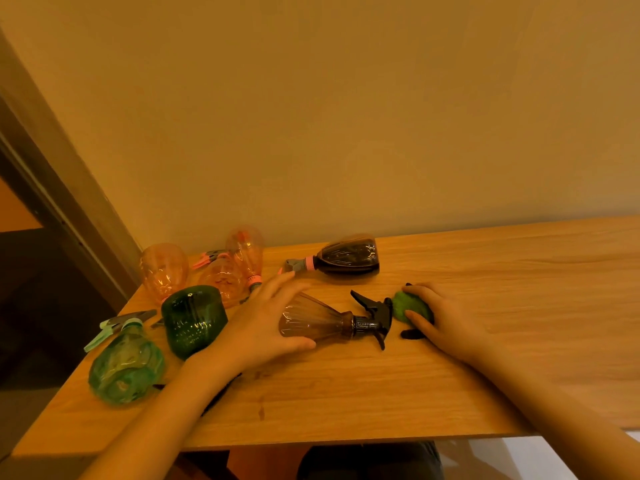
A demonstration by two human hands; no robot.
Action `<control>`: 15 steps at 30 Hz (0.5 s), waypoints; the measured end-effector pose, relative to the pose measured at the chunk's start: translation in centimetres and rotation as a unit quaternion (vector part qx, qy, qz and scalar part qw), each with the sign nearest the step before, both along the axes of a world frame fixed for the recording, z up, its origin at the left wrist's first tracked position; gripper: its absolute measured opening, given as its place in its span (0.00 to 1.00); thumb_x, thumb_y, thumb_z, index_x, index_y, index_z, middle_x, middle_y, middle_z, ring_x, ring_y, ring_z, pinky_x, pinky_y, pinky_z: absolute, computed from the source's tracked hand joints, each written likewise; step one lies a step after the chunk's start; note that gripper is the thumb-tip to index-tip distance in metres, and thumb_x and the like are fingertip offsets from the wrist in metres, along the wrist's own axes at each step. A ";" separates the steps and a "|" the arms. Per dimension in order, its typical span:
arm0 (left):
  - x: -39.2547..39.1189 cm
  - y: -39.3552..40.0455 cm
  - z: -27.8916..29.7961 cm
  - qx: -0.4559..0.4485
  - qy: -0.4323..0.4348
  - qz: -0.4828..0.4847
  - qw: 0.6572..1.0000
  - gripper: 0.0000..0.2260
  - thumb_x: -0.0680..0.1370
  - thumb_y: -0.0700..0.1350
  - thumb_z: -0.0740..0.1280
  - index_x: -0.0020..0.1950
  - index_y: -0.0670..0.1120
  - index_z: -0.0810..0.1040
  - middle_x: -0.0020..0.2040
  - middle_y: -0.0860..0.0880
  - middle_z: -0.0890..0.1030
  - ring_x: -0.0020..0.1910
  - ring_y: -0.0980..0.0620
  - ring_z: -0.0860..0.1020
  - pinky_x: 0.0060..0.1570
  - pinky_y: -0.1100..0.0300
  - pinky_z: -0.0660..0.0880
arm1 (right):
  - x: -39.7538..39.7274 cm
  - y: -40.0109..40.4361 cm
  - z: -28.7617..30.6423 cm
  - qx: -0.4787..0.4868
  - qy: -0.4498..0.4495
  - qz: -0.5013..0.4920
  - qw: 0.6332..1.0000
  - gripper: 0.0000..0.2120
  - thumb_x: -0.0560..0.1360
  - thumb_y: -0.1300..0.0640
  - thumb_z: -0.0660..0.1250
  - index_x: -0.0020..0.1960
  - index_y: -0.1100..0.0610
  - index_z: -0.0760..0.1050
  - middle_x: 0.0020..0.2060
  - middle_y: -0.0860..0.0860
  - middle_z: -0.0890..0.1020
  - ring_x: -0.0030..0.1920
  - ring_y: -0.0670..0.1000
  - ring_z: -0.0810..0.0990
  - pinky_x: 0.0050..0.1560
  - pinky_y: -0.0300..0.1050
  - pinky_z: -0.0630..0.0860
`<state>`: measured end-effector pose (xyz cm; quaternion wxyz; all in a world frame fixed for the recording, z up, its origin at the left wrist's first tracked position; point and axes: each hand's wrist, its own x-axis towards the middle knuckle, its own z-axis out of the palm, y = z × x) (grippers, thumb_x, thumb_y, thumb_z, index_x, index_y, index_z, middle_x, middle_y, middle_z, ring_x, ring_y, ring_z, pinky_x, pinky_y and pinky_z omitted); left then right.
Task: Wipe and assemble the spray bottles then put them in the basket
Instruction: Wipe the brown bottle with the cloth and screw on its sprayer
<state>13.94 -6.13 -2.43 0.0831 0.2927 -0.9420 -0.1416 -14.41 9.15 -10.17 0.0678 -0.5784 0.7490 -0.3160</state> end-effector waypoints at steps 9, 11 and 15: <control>-0.9 -1.2 -0.9 0.023 0.069 -0.005 0.997 0.30 0.67 0.59 0.74 0.66 0.59 0.68 0.64 0.61 0.63 0.67 0.59 0.60 0.65 0.57 0.63 | -0.6 0.1 0.2 -0.097 -0.104 -0.046 0.989 0.15 0.75 0.61 0.68 0.61 0.53 0.74 0.53 0.49 0.77 0.53 0.47 0.76 0.50 0.30 0.69; -1.1 -1.5 -0.8 0.024 0.063 -0.013 0.998 0.29 0.67 0.58 0.74 0.65 0.58 0.69 0.63 0.62 0.62 0.64 0.61 0.59 0.62 0.59 0.62 | -0.2 0.0 0.4 -0.146 -0.112 -0.058 0.981 0.16 0.75 0.63 0.68 0.60 0.51 0.74 0.52 0.49 0.77 0.52 0.46 0.75 0.51 0.31 0.68; -1.3 -2.1 -0.7 0.043 0.054 -0.023 0.997 0.29 0.66 0.60 0.75 0.63 0.60 0.68 0.62 0.62 0.61 0.63 0.61 0.59 0.60 0.61 0.61 | 1.7 -1.4 0.8 -0.162 -0.080 -0.017 0.983 0.18 0.75 0.62 0.68 0.62 0.48 0.72 0.53 0.46 0.76 0.54 0.42 0.73 0.53 0.29 0.67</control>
